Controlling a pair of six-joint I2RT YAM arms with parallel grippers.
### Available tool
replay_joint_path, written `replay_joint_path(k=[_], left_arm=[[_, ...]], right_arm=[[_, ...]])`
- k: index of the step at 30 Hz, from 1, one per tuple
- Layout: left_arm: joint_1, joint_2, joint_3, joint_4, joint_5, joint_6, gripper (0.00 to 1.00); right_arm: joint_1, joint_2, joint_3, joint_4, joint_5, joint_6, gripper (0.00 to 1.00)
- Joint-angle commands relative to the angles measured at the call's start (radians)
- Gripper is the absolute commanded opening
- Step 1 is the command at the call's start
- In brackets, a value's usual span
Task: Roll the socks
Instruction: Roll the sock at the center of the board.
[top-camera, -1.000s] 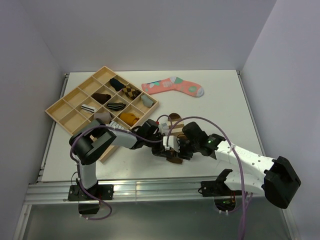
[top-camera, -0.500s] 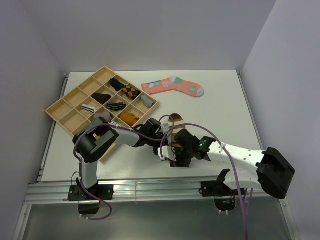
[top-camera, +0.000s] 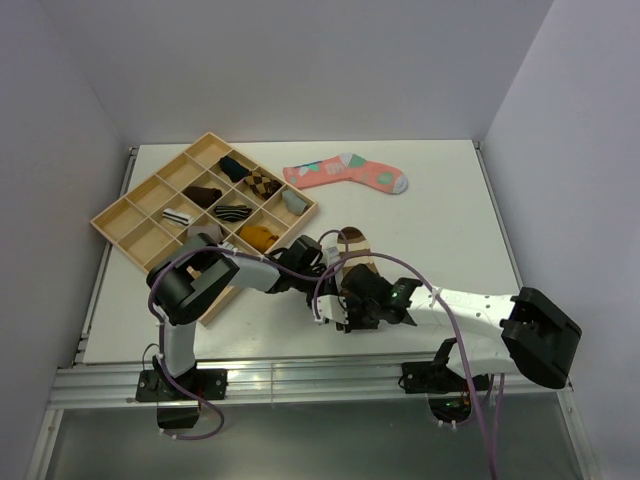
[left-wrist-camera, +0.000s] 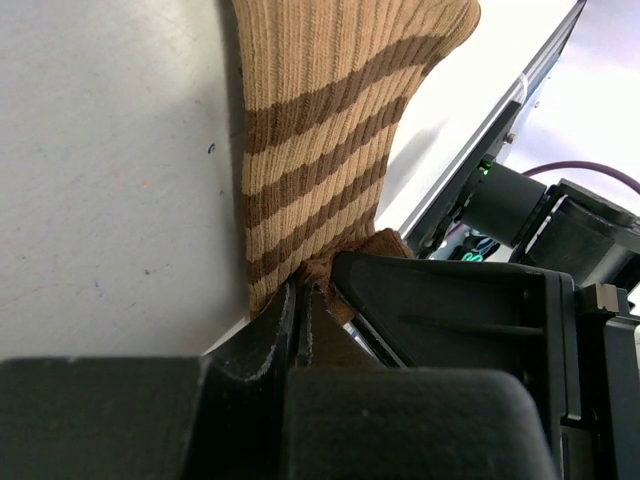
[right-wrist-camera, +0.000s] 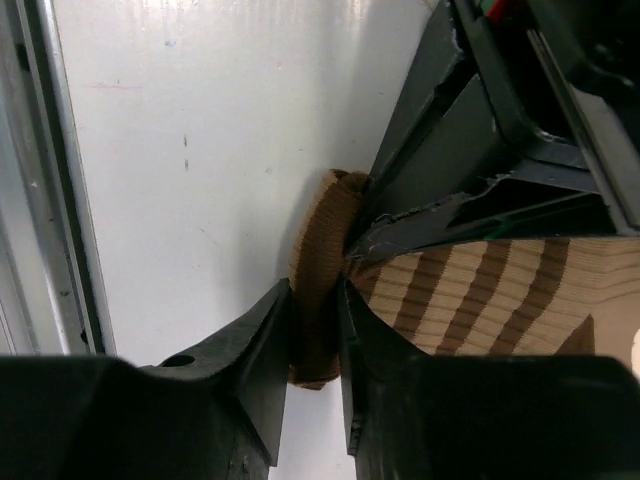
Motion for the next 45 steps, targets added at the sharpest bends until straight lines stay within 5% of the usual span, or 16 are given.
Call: replay_joint_path(k=[1, 8, 10, 15, 31, 45], left_arm=[[0.005, 0.025, -0.016, -0.04, -0.043, -0.002, 0.0], [0.006, -0.033, -0.086, 0.089, -0.091, -0.045, 0.17], [0.005, -0.068, -0.097, 0.09, -0.148, -0.045, 0.28], [0.005, -0.165, -0.163, 0.185, -0.241, -0.042, 0.37], [-0.03, -0.483, -0.459, 0.466, -0.505, 0.137, 0.36], [-0.124, -0.299, -0.353, 0.655, -0.477, 0.377, 0.41]], right_arm=[[-0.001, -0.013, -0.027, 0.04, 0.042, 0.026, 0.3], [-0.141, 0.014, 0.062, -0.112, -0.163, -0.011, 0.17], [-0.207, 0.045, 0.1, -0.155, -0.24, -0.037, 0.17], [-0.306, 0.165, 0.203, -0.299, -0.366, -0.091, 0.16], [-0.466, 0.718, 0.634, -0.723, -0.59, -0.177, 0.15], [-0.527, 0.85, 0.699, -0.758, -0.564, -0.111, 0.13]])
